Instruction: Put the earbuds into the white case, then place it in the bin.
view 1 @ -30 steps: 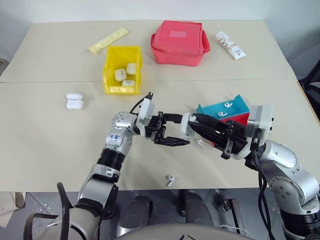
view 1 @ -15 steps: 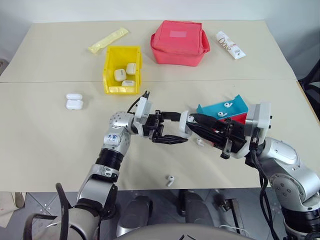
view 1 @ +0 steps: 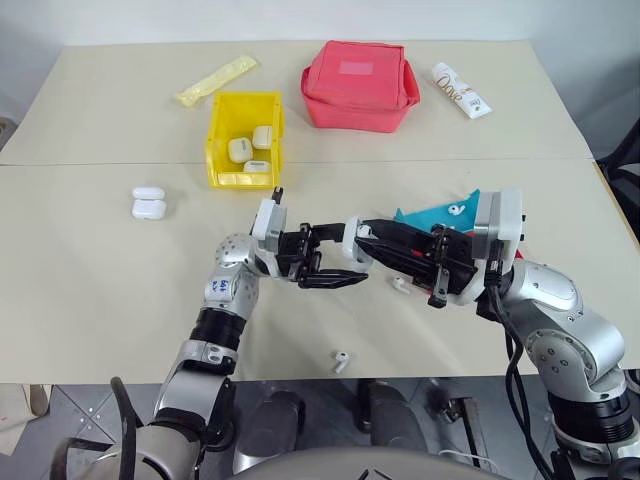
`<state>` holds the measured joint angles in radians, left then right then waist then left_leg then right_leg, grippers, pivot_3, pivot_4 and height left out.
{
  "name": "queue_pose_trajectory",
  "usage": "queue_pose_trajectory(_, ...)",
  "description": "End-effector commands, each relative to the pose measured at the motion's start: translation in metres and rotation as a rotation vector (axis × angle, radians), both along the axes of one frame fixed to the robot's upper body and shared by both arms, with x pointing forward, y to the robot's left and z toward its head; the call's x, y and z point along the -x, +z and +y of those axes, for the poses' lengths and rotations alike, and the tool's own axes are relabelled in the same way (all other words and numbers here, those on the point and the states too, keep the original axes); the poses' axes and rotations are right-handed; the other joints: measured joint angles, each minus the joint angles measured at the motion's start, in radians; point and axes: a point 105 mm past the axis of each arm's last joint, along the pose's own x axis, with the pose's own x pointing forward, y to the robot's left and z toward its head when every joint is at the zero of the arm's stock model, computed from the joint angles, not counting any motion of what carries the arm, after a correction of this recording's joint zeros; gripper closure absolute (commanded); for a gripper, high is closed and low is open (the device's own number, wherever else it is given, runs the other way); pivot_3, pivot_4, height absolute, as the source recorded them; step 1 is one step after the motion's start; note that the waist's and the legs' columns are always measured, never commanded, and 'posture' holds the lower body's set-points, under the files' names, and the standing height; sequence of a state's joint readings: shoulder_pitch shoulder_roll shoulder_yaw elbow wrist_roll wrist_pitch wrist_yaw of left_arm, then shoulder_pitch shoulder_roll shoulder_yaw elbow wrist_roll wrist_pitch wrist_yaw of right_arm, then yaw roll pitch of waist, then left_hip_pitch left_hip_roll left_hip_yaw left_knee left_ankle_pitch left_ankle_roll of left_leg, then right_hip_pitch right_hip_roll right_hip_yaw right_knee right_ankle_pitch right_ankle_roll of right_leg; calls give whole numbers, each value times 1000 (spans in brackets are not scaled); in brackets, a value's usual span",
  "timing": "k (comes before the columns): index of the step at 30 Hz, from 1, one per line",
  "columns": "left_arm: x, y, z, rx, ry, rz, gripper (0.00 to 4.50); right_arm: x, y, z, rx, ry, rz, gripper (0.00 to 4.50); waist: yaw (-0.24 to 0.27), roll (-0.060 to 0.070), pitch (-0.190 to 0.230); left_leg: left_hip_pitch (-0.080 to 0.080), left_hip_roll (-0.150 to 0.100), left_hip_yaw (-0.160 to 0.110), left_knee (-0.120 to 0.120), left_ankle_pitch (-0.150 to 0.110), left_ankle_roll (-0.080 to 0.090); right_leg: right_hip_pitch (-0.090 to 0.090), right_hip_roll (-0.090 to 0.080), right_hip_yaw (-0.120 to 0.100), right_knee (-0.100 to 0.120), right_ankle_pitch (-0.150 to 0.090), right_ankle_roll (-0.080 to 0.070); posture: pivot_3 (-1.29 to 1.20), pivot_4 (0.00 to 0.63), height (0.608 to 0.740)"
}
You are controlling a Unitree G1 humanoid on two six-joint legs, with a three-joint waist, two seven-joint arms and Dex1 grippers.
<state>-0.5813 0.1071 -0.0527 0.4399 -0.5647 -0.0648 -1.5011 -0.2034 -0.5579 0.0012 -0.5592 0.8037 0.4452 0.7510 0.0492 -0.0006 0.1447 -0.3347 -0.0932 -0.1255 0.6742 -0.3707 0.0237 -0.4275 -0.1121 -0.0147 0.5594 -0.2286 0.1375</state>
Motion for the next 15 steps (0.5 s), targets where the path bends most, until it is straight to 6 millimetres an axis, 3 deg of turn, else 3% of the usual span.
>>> queue_pose_trajectory(1,12,15,7,56,-76,-88,1744,3,4,7,-14,20,9,3984,1,0,0,0,0,0,0,0,0,0,0,0,0,0,0,0,150,740)
queue_pose_trajectory(15,13,16,25,26,-80,-74,1744,-2,20,19,-65,-10,-54,3984,-1,0,0,0,0,0,0,0,0,0,0,0,0,0,0,0,150,740)
